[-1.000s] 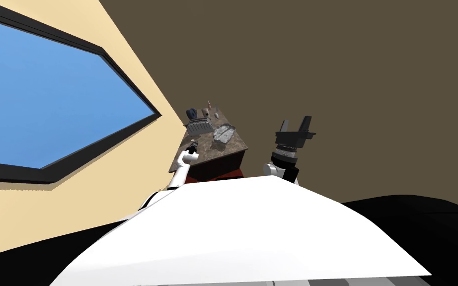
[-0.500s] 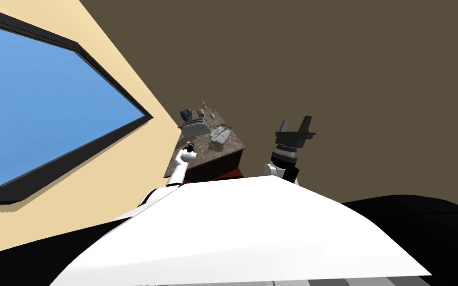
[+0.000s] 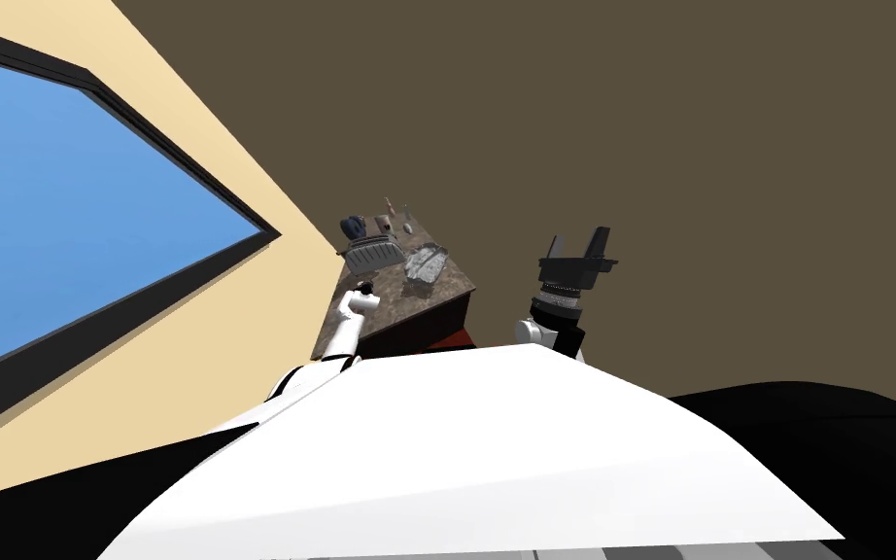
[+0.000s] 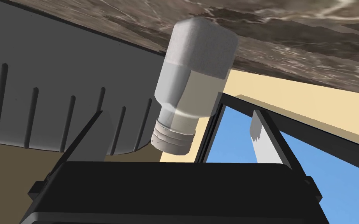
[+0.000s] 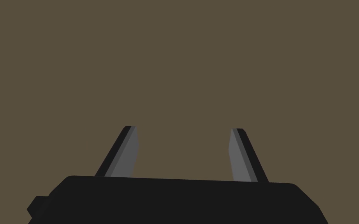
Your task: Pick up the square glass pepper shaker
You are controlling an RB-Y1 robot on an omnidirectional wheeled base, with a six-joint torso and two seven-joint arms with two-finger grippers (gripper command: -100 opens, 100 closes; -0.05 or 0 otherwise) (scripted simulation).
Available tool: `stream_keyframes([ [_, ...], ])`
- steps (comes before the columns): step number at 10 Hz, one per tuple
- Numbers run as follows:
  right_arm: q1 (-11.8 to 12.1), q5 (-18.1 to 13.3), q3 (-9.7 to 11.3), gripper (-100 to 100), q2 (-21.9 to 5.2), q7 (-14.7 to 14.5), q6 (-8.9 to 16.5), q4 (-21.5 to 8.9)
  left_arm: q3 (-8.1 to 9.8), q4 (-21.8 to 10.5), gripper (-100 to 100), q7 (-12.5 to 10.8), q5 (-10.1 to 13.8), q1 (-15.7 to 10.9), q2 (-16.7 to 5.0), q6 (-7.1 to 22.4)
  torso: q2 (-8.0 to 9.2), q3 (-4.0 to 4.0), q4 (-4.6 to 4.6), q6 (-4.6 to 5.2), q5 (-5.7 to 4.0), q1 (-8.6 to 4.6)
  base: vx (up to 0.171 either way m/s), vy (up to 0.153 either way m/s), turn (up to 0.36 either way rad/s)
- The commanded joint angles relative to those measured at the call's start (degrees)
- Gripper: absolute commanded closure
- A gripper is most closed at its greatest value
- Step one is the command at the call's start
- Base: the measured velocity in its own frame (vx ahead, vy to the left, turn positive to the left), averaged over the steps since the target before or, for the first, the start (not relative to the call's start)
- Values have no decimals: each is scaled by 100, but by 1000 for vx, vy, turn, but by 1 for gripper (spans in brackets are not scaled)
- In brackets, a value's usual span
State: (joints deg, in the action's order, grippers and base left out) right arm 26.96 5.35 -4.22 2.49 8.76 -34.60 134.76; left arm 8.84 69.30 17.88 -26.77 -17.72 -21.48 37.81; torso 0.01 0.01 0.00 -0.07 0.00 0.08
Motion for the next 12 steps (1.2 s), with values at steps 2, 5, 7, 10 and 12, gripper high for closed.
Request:
stream_keyframes([
  [2, 0, 0, 0, 0, 0, 0, 0, 0, 5, -11, 0, 3, -3, -6, -4, 11, 1, 1, 0, -1, 0, -2, 2, 3, -7],
  [5, -10, -7, 20, 0, -9, 4, 2, 2, 368, -706, -100, -246, -138, -81, -362, -313, 35, 20, 7, 26, -15, -35, -66, -9, -298],
  [7, -12, -9, 25, 0, -10, 5, 2, 2, 549, -955, -100, -371, -206, -119, -541, -474, 45, 27, 11, 29, -25, -65, -55, -13, -183],
  [10, -18, -14, 41, 0, -16, 9, 3, 4, 731, -1372, -100, -495, -274, -157, -720, -635, 42, 26, 10, 48, -37, -97, -36, -11, -142],
  [12, -17, -14, 41, 0, -16, 10, 3, 5, 912, -1643, -100, -619, -342, -195, -899, -796, 41, 26, 10, 42, -41, -112, -25, -15, -124],
])
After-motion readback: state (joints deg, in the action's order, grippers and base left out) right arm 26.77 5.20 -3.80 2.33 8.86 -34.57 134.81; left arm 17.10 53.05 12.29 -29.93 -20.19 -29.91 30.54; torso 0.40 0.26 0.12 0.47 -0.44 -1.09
